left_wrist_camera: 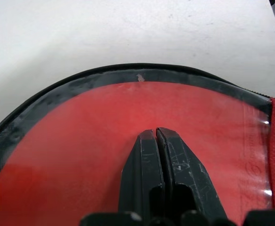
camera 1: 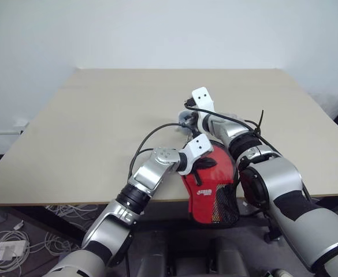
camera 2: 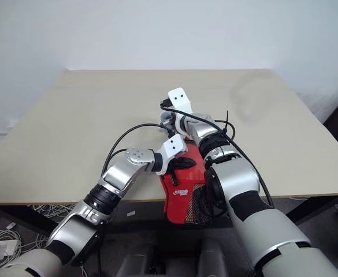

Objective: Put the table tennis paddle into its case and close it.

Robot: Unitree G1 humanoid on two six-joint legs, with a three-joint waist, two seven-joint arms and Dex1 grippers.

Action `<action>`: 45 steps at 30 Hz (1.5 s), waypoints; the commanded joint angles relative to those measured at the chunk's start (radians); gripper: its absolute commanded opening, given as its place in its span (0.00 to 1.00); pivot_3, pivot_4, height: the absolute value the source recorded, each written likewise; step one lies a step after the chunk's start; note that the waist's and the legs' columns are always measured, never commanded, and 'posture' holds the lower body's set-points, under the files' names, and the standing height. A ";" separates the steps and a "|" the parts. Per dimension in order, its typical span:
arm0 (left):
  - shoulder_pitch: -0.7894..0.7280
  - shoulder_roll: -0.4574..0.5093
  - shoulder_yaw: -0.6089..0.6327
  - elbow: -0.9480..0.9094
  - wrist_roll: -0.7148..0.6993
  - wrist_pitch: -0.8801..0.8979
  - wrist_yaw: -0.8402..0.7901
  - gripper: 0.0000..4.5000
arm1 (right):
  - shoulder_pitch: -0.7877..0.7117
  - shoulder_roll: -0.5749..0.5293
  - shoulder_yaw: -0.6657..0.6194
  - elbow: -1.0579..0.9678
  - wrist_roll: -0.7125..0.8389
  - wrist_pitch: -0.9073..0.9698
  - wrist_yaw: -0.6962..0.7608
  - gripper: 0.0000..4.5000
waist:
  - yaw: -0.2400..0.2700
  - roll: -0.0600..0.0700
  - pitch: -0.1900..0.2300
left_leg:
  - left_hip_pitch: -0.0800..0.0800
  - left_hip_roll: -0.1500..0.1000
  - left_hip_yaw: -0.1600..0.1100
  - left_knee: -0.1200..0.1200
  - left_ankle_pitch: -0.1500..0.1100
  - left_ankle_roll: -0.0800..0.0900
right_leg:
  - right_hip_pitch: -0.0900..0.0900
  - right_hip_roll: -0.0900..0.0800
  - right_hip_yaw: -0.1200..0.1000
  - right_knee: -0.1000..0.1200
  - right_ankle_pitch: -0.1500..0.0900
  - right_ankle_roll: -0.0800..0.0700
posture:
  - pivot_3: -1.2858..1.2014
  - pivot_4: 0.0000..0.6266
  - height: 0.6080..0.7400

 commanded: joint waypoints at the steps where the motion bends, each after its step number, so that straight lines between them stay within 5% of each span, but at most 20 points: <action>1: 0.002 0.016 -0.022 0.018 0.028 0.010 -0.013 0.00 | -0.020 -0.031 -0.009 -0.028 -0.016 -0.058 -0.138 0.00 | 0.000 0.000 0.000 | 0.000 0.000 0.000 0.000 0.000 0.000 | 0.000 0.000 0.000 0.000 0.000 0.000 | 0.52 0.00 0.35; 16: 0.029 0.027 -0.029 -0.009 0.029 0.015 -0.037 0.00 | 0.088 -0.148 0.029 -0.039 -0.068 -0.087 -0.346 0.00 | 0.004 0.000 0.000 | 0.000 -0.002 0.000 0.001 0.000 0.003 | 0.000 0.000 0.002 0.001 -0.001 0.002 | 0.52 0.00 0.35; 27: 0.019 0.022 -0.030 0.000 0.020 0.016 -0.049 0.00 | 0.285 -0.285 -0.003 -0.322 -0.029 0.026 -0.275 0.00 | 0.037 0.002 -0.001 | -0.004 -0.021 -0.006 0.002 0.005 0.021 | 0.002 0.001 0.021 0.001 -0.001 0.013 | 0.52 0.00 0.35; 32: 0.010 0.015 -0.028 0.026 0.022 0.001 -0.052 0.00 | 0.384 -0.319 -0.041 -0.517 0.020 0.160 -0.241 0.00 | 0.054 0.005 -0.003 | -0.007 -0.033 -0.012 0.005 0.005 0.029 | 0.003 0.015 0.046 -0.001 0.000 0.018 | 0.52 0.00 0.35; 45: 0.003 0.012 -0.044 0.044 0.028 -0.012 -0.082 0.00 | 0.463 -0.355 -0.092 -0.817 0.113 0.459 -0.163 0.00 | 0.053 0.006 -0.004 | -0.013 -0.039 -0.018 0.008 0.006 0.030 | 0.001 0.016 0.049 -0.001 0.000 0.021 | 0.52 0.00 0.35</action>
